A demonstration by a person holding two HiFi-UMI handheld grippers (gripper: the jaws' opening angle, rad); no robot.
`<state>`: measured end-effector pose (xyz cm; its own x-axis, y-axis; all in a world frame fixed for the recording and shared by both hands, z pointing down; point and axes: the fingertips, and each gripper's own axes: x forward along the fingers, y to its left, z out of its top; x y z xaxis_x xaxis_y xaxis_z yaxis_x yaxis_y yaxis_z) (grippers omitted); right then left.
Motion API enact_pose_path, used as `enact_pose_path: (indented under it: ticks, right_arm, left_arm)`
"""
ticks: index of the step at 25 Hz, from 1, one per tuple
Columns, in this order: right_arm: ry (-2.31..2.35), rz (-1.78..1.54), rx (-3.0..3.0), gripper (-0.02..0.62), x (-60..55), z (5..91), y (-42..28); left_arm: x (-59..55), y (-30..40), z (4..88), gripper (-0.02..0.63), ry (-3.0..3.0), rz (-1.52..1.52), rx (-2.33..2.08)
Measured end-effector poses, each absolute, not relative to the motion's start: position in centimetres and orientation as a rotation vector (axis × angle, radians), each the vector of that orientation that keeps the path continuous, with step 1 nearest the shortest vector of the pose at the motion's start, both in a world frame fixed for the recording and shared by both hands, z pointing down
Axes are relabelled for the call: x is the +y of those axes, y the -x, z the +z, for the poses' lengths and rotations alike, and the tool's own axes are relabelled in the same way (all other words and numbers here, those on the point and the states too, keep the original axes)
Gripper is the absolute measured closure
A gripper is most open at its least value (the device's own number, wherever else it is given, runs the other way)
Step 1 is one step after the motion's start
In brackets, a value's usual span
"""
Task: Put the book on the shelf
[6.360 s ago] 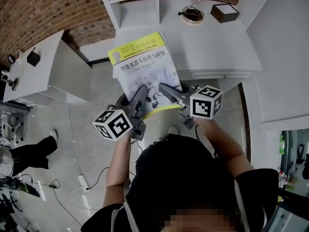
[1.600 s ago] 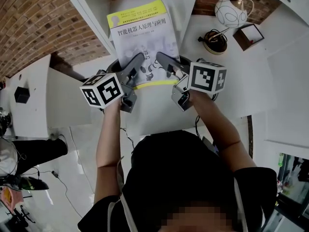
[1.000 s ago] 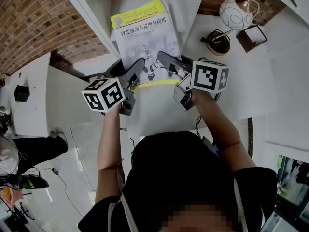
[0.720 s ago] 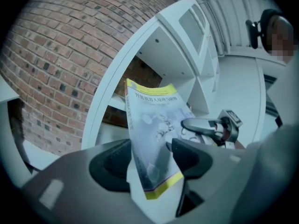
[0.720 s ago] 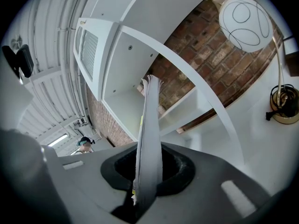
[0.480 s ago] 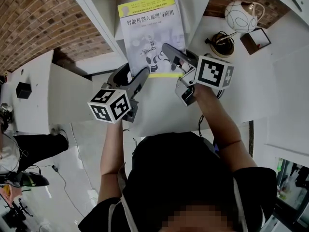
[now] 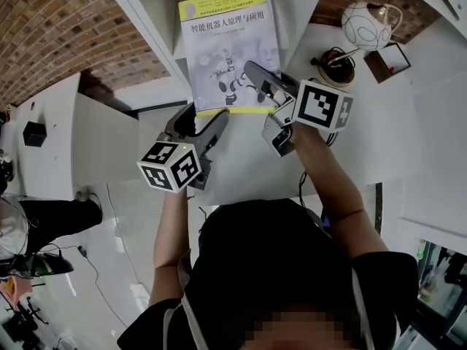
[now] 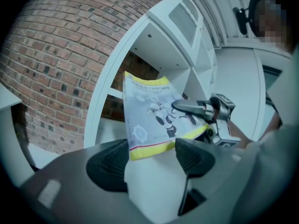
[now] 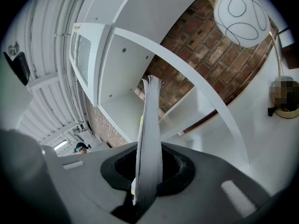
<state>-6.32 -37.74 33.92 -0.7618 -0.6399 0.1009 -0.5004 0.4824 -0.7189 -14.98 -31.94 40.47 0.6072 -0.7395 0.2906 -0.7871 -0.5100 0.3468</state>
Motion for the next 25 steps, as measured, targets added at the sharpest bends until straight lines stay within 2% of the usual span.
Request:
enact_pose_path:
  ticks: [12, 23, 25]
  right_arm:
    - [1.001, -1.105, 2.574, 0.529, -38.5, 33.5, 6.4]
    - [1.135, -1.038, 2.716, 0.491, -39.6, 35.0, 6.1]
    - [1.122, -1.061, 2.715, 0.482, -39.6, 35.0, 6.3]
  left_arm:
    - [-33.0, 14.2, 41.0, 0.290, -2.396, 0.164, -1.206]
    - [-32.3, 15.2, 37.6, 0.468, -2.352, 0.064, -1.198]
    - [-32.2, 15.4, 36.8, 0.482, -2.345, 0.027, -1.183]
